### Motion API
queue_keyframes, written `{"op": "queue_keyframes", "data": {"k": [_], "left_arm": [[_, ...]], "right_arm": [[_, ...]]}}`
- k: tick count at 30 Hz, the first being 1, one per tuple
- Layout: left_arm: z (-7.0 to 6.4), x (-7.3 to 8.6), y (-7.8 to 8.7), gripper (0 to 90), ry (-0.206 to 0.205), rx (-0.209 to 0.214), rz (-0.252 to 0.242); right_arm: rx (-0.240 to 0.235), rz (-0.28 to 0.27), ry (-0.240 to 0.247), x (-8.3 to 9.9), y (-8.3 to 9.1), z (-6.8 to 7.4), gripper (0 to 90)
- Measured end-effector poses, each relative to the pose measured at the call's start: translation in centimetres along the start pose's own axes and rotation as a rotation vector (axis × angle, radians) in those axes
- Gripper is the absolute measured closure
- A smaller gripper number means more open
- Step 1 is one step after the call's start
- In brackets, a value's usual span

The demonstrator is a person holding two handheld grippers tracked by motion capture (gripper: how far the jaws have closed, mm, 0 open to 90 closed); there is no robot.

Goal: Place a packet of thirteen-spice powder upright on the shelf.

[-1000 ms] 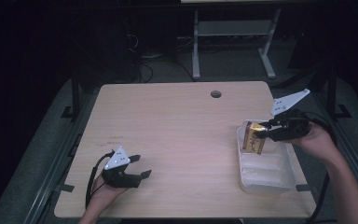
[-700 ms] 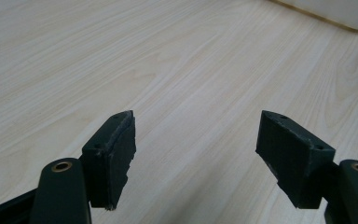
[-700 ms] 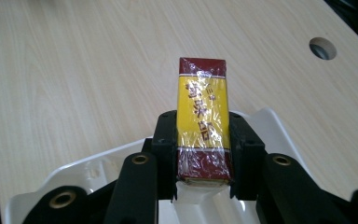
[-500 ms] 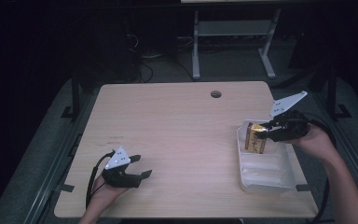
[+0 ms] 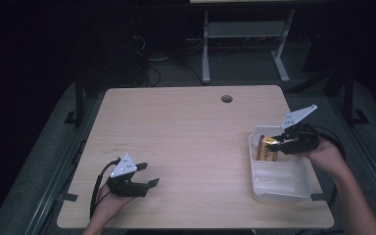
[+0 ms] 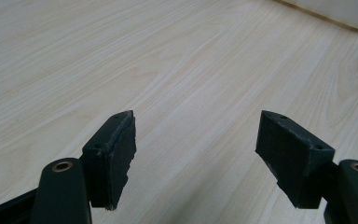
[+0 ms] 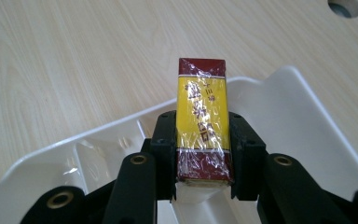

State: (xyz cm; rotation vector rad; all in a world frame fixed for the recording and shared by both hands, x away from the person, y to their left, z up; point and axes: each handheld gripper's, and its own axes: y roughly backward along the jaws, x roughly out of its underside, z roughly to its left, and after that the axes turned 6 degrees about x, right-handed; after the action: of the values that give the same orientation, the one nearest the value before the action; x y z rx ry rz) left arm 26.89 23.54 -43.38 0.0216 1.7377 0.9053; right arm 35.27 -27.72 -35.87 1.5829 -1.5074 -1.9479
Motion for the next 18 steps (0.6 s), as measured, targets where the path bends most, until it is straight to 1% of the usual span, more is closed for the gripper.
{"op": "queue_keyframes", "data": {"k": [2,5,9,12,16,18], "left_arm": [[0.0,0.0,0.0,28.1,-0.001,0.002,0.000],[-0.1,0.0,-0.1,28.1,0.000,0.005,0.003],[0.0,0.0,-0.1,28.1,0.001,0.006,0.003],[-0.1,0.0,-0.2,28.1,0.002,0.006,0.005],[-0.1,0.0,-0.2,28.1,0.001,0.008,0.008],[-0.1,0.0,-0.3,28.1,-0.001,0.009,0.010]], "right_arm": [[0.002,0.013,-0.005,0.4,-0.2,-0.1,66.8],[0.007,-0.004,-0.028,0.9,-0.2,-0.2,65.1],[0.013,-0.001,-0.048,1.5,-0.1,-0.3,62.0],[0.016,0.011,-0.065,1.9,-0.2,-0.3,59.4],[0.013,0.024,-0.068,2.5,-0.3,-0.2,58.0],[0.011,0.040,-0.065,2.8,-0.5,-0.1,57.8]]}}
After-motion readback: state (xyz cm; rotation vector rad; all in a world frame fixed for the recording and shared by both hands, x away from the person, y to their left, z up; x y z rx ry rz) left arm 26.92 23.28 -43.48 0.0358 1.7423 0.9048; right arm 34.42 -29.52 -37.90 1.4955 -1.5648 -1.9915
